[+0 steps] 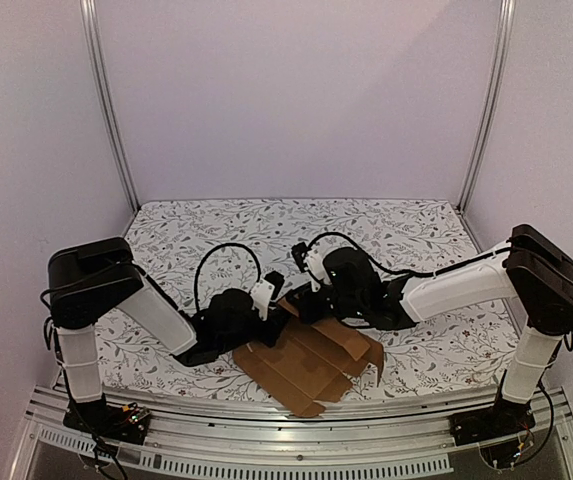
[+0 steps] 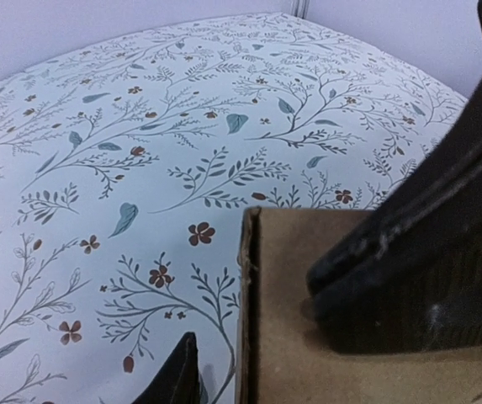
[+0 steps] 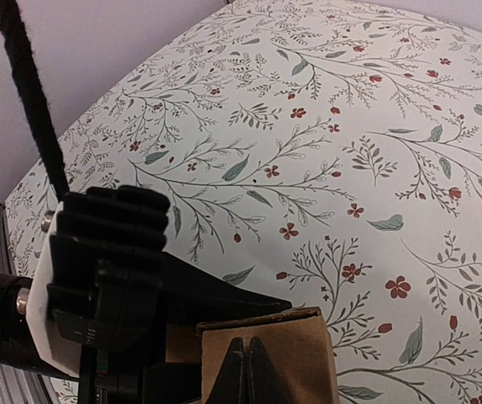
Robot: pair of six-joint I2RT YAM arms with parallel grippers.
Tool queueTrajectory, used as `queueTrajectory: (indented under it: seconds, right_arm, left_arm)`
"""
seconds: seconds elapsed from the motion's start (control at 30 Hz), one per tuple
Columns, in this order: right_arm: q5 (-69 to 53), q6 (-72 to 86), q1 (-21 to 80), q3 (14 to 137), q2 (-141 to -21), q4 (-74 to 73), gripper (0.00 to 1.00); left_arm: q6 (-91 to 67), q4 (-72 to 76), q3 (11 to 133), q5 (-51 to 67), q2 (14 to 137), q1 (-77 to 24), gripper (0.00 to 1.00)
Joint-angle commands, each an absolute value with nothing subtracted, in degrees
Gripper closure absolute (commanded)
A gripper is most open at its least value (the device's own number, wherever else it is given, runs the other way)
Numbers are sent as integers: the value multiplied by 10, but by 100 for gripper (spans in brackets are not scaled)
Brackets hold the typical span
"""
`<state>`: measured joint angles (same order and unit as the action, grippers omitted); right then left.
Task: Fold the paper box
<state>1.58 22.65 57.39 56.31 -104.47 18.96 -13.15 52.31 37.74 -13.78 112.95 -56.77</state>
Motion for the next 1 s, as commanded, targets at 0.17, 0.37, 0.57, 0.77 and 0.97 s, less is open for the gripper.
queueTrajectory:
  seconds: [0.17,0.37,0.57,0.77,0.97]
  right_arm:
    - [23,234,579,560,-1055,149,100]
    - [23,236,580,557,-1051,149,100]
    - [26,237,579,553,-1044,149,100]
    - [25,239,580,553,-1042,149,100]
    - [24,242,580,556,-1043,149,100]
  left_arm:
    - [-116,535,369,-178,1132,-589,66]
    - [-115,564,381,-173,1156,-589,71]
    - [-108,578,394,-170,1179,-589,89]
    - [-102,600,393,-166,1187,-589,100]
    - [-98,616,384,-169,1183,-589,100]
